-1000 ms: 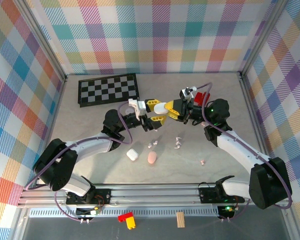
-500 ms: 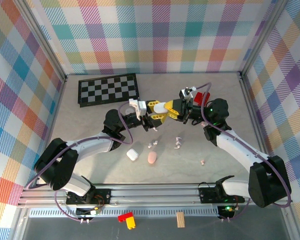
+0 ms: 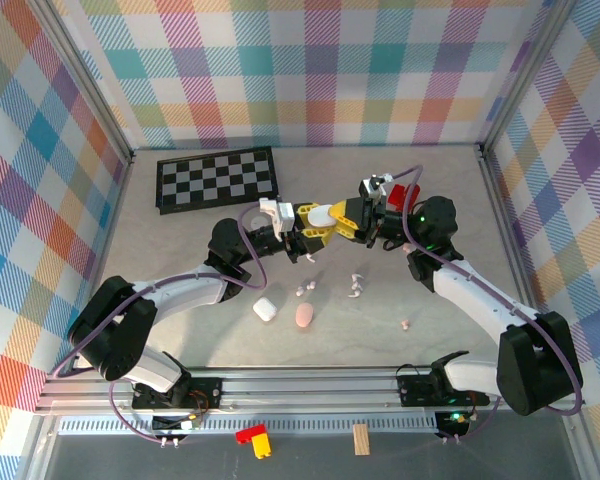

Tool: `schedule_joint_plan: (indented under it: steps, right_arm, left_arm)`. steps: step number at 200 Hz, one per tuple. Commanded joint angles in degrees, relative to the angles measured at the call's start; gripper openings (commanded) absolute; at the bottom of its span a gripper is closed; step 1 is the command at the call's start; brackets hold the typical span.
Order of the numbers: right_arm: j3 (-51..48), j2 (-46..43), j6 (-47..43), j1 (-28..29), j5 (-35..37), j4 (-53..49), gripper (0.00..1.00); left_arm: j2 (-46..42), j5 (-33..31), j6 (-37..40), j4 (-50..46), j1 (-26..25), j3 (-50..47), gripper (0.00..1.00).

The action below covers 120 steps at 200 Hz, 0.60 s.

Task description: Insert wireless bluetooth earbuds into charging case

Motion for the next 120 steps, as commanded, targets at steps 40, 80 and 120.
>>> schedule_joint_plan:
  steps: [40, 80, 120]
  right_arm:
    - [1.97, -3.95, -11.07, -0.14, 2.28, -13.1, 0.72]
    - [7.62, -9.41, -33.09, -0.22, 8.86, -40.38, 0.79]
    - [18.39, -11.19, -64.76, -0.22, 16.27, -70.26, 0.86]
  left_arm:
    - [-3.78, 0.13, 4.02, -3.5, -0.89, -0.06, 0.32]
    - [-6.03, 1.7, 3.13, -8.73, -0.86, -1.58, 0.33]
    - [-8.07, 4.03, 0.74, -13.24, -0.85, -2.32, 0.34]
